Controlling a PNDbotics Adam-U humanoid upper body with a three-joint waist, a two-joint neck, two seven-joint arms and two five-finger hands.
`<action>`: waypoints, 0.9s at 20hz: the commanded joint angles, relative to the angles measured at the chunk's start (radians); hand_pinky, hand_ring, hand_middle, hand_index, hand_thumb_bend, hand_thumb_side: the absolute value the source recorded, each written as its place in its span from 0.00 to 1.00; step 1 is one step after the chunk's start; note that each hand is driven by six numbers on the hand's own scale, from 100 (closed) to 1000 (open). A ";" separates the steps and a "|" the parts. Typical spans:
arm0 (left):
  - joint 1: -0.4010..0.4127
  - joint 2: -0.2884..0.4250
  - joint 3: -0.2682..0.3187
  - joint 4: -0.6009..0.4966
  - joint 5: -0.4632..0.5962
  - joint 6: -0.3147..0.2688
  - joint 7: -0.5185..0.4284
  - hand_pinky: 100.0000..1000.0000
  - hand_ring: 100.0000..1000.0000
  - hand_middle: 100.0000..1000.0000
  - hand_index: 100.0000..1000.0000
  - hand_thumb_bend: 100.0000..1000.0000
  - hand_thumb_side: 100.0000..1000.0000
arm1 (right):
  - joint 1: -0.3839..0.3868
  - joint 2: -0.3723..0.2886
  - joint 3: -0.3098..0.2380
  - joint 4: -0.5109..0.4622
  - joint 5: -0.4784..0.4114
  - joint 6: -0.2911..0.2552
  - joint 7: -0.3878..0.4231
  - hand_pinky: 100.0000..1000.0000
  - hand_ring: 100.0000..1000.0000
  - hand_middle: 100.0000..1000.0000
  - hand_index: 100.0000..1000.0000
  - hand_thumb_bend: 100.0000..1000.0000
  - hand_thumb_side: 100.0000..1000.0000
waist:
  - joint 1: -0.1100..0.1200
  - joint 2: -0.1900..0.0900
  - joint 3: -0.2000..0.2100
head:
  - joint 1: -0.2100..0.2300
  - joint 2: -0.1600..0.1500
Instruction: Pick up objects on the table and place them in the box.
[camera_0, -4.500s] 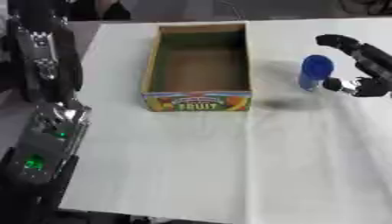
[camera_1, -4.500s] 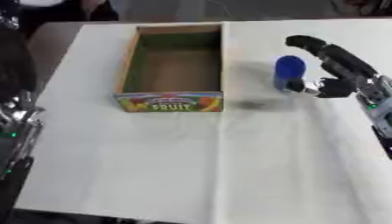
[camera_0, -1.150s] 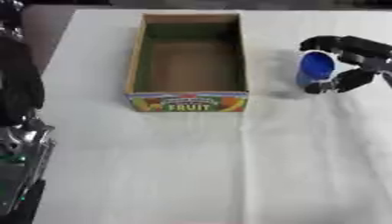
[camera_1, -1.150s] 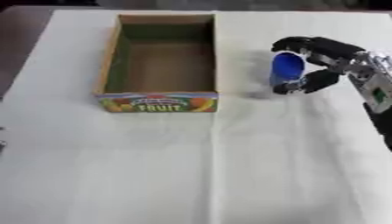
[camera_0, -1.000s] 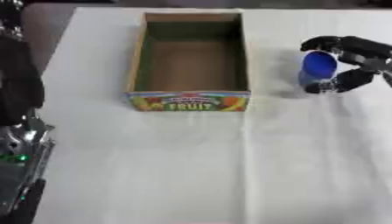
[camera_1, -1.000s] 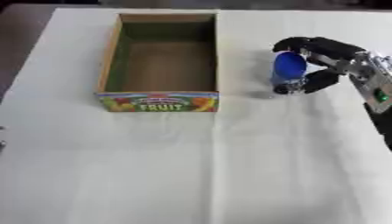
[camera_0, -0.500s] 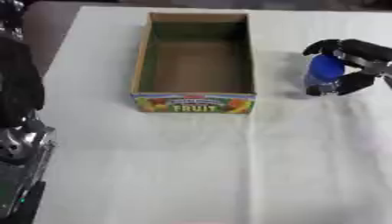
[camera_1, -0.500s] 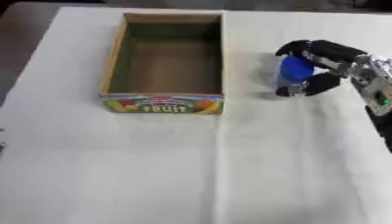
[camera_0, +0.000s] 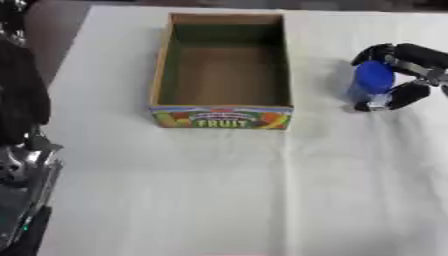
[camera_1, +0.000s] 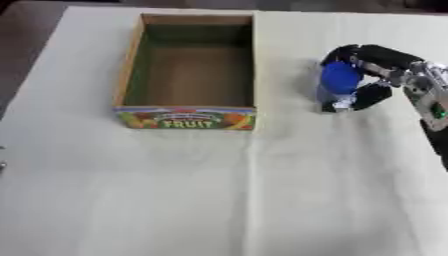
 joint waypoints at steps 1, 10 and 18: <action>-0.007 0.006 0.004 -0.014 0.004 -0.002 -0.004 0.88 0.71 0.93 0.86 0.34 0.81 | -0.011 -0.027 -0.010 0.001 -0.045 0.026 0.007 0.05 0.24 0.73 0.81 0.55 0.30 | 0.002 -0.013 -0.004 | -0.011 -0.011; -0.007 0.007 0.004 -0.014 0.005 -0.003 -0.006 0.88 0.71 0.93 0.86 0.34 0.81 | 0.001 -0.020 -0.016 0.000 -0.184 0.062 -0.058 0.00 0.00 0.33 0.45 0.45 0.21 | 0.006 -0.012 -0.006 | -0.014 -0.013; -0.011 0.006 0.004 -0.014 0.008 -0.004 -0.008 0.89 0.71 0.93 0.86 0.34 0.81 | 0.010 -0.008 -0.008 0.009 -0.286 0.085 -0.265 0.00 0.00 0.11 0.35 0.31 0.24 | 0.005 -0.012 -0.003 | -0.012 -0.010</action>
